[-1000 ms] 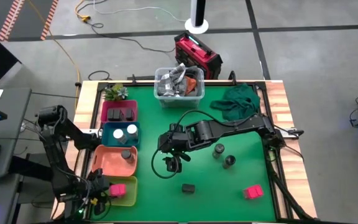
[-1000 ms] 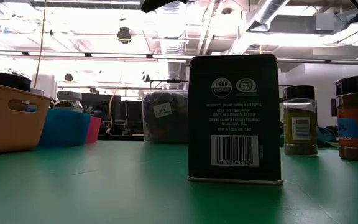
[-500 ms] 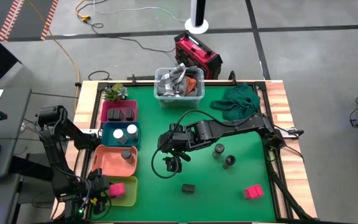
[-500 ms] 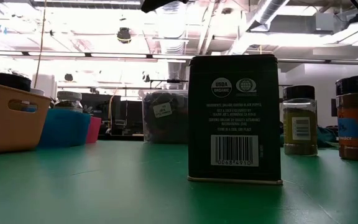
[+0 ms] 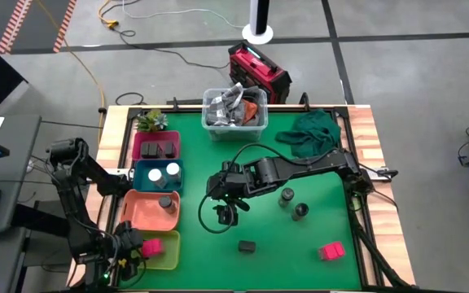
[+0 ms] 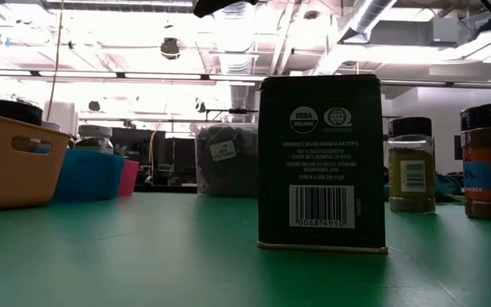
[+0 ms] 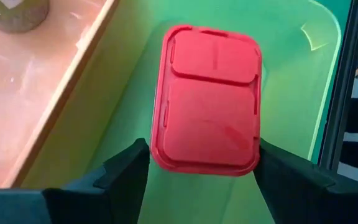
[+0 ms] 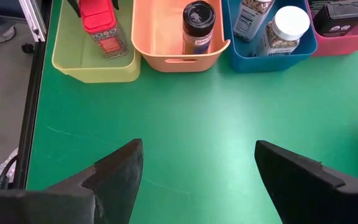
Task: Sort spices by type
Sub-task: Put the left red seasoning can into the yellow bin, then put the black seasoning can into the red bin
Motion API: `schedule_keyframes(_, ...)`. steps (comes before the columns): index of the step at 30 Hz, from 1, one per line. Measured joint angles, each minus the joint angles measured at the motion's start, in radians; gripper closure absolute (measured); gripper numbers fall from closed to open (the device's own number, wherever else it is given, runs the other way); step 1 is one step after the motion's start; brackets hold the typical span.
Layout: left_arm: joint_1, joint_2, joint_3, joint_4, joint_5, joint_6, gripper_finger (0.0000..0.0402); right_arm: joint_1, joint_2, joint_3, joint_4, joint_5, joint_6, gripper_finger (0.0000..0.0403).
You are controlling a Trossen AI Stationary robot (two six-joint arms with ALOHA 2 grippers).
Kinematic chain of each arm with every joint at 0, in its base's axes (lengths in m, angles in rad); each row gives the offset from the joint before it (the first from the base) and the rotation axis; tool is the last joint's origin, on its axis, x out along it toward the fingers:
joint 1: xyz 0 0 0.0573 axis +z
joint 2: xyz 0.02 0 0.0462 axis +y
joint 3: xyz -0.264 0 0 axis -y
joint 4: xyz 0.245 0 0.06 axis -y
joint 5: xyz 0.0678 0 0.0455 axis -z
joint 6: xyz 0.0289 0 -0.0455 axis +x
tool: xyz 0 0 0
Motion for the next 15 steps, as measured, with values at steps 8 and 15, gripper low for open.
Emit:
schedule_keyframes(8, 0.0, -0.002, 0.01, 0.007, 0.1, 0.0, 0.0101, -0.009, 0.0, 0.0, 0.015, 0.0, -0.016, 0.007)
schedule_keyframes(15, 0.0, -0.006, 0.048, -0.002, 0.151, -0.005, 0.01, -0.023, 0.0, 0.0, 0.031, 0.0, -0.019, 0.007)
